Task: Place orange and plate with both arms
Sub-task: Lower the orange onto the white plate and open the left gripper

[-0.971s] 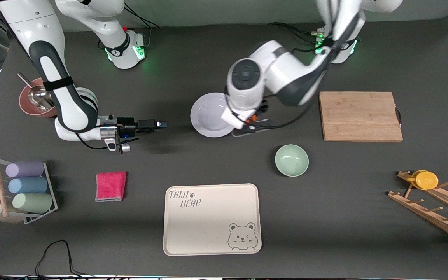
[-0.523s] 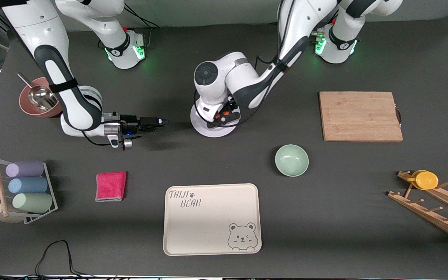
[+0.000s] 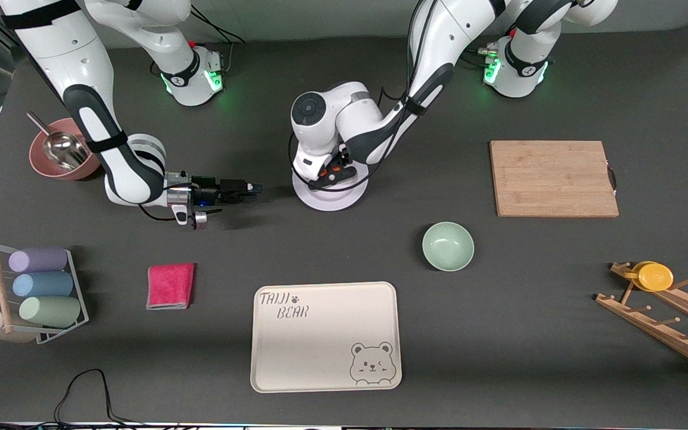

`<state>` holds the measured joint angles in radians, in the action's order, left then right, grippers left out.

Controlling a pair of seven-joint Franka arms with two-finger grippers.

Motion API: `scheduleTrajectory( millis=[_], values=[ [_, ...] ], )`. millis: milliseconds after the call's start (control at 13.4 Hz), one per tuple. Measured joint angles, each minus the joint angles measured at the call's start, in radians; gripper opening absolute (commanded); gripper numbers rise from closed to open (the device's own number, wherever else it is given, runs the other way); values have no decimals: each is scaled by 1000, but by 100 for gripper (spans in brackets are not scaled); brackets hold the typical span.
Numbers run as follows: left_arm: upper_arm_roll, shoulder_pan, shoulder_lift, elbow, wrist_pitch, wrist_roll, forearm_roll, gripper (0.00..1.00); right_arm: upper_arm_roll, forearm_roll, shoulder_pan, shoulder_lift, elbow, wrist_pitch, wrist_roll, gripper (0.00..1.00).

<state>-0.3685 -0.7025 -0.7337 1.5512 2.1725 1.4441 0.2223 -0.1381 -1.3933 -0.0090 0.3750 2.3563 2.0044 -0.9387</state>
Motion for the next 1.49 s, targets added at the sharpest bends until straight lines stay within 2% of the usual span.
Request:
scheduleTrajectory(
  millis=[224,299,373,448,896,1046,1344,1494],
  values=[
    [2,-3,-20,2,4,38,55,0,-6,-34,6,2,6,20,-21,100],
    [2,-3,-25,2,7,42,61,26,-11,-53,6,7,11,23,-37,100],
    [2,-4,-30,3,19,44,63,82,-19,-71,7,15,15,37,-56,100],
    [3,-4,-33,4,26,44,64,100,-27,-80,7,25,15,55,-70,100],
    [7,-1,-29,6,32,45,67,100,-50,-113,18,38,19,79,-80,100],
    [13,18,-8,-9,-16,12,68,100,-52,-120,33,38,25,93,-81,100],
    [23,148,147,-32,-225,-207,4,100,-55,-123,40,39,42,99,-81,100],
    [73,209,250,-35,-333,-378,-67,100,-85,-173,41,39,53,124,-88,100]
  ],
)
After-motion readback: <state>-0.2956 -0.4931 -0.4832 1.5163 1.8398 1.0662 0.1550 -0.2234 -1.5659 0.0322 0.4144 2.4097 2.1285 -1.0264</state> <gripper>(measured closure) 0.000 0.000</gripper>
